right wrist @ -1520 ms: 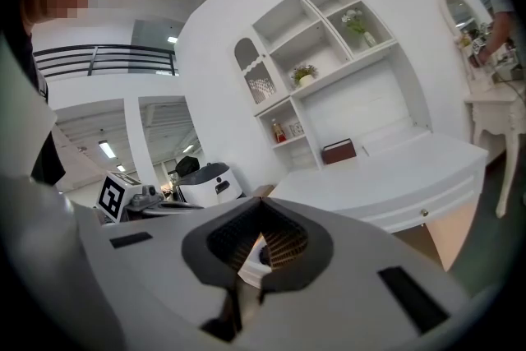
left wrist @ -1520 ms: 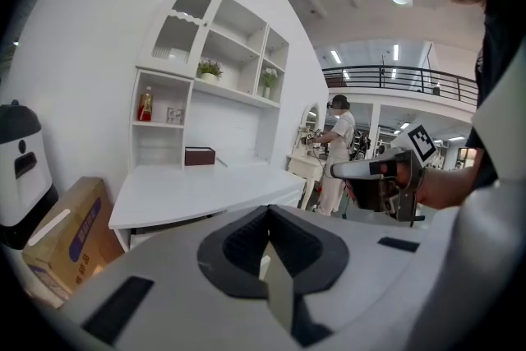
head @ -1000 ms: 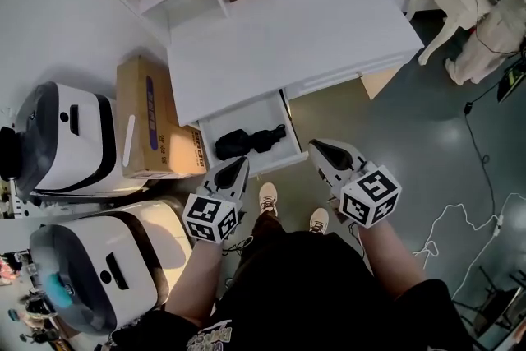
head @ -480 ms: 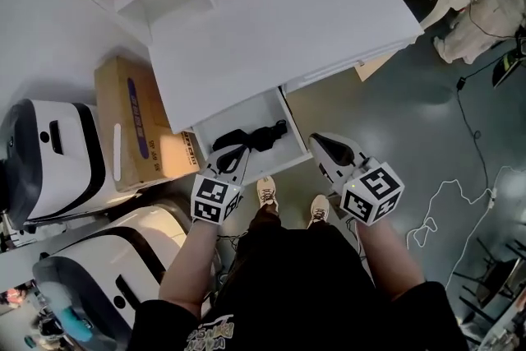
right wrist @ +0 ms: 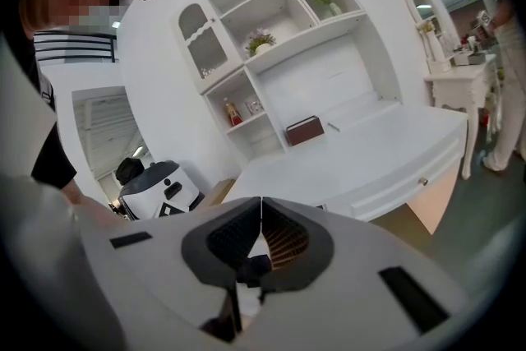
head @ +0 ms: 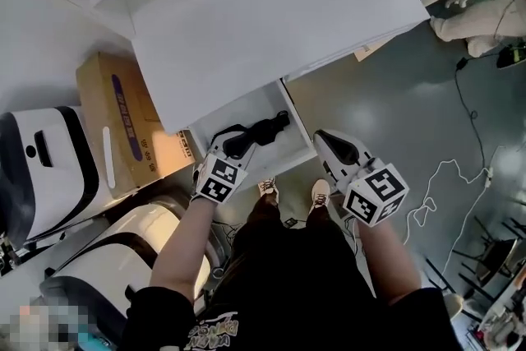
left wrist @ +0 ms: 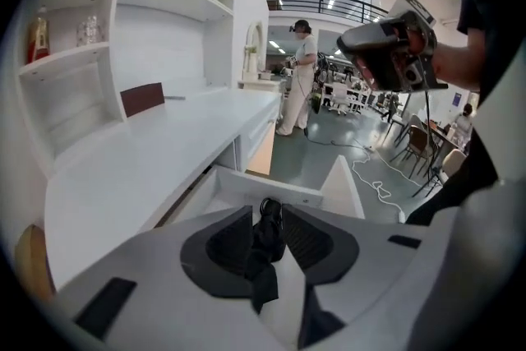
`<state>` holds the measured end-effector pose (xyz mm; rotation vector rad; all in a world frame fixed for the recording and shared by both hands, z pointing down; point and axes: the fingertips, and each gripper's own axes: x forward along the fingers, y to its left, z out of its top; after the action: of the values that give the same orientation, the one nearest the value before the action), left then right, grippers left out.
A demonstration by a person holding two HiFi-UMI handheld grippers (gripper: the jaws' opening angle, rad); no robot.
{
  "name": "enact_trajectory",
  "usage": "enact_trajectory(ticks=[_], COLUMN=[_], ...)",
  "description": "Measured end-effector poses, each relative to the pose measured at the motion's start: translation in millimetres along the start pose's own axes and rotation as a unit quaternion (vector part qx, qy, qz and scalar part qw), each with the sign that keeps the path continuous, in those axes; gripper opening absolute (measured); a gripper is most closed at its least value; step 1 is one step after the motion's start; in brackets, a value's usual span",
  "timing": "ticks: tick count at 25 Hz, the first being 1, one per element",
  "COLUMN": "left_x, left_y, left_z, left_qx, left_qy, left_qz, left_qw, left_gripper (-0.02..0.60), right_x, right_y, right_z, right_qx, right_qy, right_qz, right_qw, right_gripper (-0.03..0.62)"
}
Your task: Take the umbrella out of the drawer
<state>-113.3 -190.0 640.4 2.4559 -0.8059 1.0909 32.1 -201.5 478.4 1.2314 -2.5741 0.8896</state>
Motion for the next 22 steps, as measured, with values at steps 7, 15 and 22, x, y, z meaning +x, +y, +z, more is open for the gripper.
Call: enact_trajectory(ticks=[7, 15, 22], left_x=[40.7, 81.6, 108.7], left_y=[10.3, 11.8, 11.4], left_z=[-37.4, -80.2, -109.4], left_qx=[0.041, 0.096, 0.149], left_qy=[0.068, 0.133, 0.183], left_qz=[-0.042, -0.077, -0.094], left_qw=[0.9959, 0.9835, 0.9672], left_gripper=[0.190, 0.253, 0.275], right_x=[20.7, 32.2, 32.5], right_y=[-3.3, -6.7, -13.9], right_z=[-13.1, -33.1, -48.7], right_qx=[0.017, 0.029, 0.037], right_qy=[0.015, 0.028, 0.038], right_qz=[-0.015, -0.030, -0.040], right_qw=[1.000, 0.999, 0.998], right_gripper=[0.003, 0.004, 0.003])
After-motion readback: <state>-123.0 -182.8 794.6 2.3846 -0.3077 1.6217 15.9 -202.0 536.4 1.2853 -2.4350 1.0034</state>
